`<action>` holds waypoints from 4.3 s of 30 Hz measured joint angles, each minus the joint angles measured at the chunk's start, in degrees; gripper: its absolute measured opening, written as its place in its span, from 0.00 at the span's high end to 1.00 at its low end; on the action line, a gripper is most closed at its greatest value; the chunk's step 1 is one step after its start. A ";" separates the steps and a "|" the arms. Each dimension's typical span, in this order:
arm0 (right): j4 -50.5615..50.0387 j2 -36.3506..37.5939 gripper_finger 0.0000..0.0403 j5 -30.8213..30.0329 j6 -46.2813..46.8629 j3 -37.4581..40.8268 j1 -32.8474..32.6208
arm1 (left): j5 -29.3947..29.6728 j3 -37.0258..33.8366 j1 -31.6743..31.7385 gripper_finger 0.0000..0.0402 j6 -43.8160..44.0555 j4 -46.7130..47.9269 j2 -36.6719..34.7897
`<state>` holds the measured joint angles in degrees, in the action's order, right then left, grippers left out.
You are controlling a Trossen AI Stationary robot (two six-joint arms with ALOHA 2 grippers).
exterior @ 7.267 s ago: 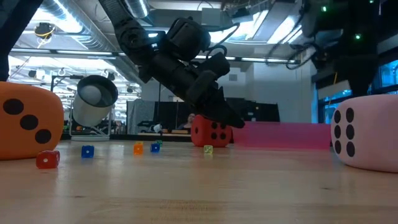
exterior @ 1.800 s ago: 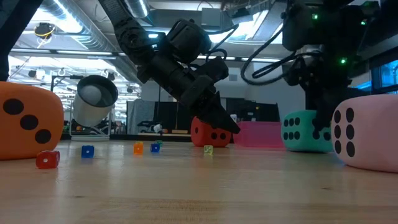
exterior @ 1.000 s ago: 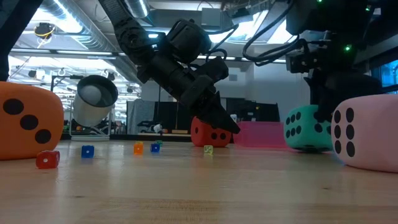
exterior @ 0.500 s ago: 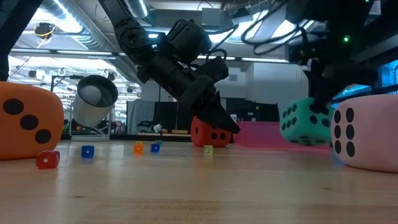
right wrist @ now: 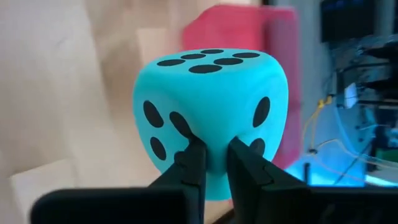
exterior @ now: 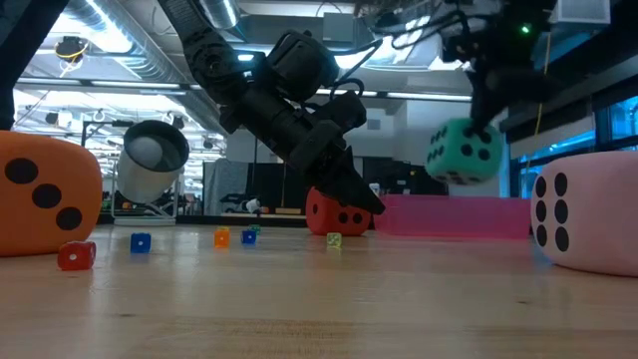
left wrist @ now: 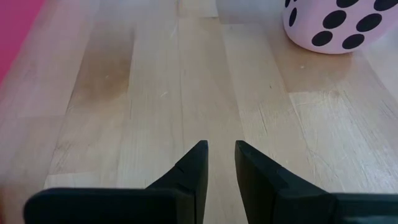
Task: Pick & Place Dice
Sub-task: Put the large blue dice into the red bin
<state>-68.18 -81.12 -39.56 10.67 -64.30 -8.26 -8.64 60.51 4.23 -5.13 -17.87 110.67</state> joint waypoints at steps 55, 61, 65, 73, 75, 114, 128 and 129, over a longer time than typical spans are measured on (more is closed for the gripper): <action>22.74 -12.56 1.00 11.40 -31.05 -3.99 24.99 | -7.52 0.00 -1.35 0.81 -1.64 20.68 -15.39; 22.68 -12.55 0.97 15.71 -30.82 -3.99 23.45 | -6.97 0.00 -1.35 0.81 -1.75 20.70 -15.39; 19.90 -12.63 0.91 19.38 -29.43 -6.17 23.20 | -6.83 0.00 -1.34 0.81 -2.50 20.67 -15.39; 13.44 -12.56 0.66 21.59 -26.13 -12.62 23.63 | -6.46 0.00 -1.33 0.81 -2.53 20.66 -15.37; 13.51 -12.61 0.60 21.63 -26.12 -12.52 24.24 | -6.40 0.00 -1.33 0.81 -2.32 20.68 -15.37; 21.97 -13.32 1.00 27.92 -25.23 -4.58 30.34 | -6.43 -0.02 -1.33 0.81 -2.80 20.70 -15.32; 23.90 -18.52 1.00 26.81 -26.07 -4.54 30.78 | -6.46 -0.04 -1.33 0.81 -3.02 20.75 -15.32; 23.56 -18.41 1.00 27.16 -25.88 -4.61 30.78 | -6.45 -0.04 -1.33 0.81 -3.02 20.77 -15.32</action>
<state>-44.62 -99.53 -12.40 -15.21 -68.91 22.52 -15.10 60.47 2.90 -8.15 2.90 95.35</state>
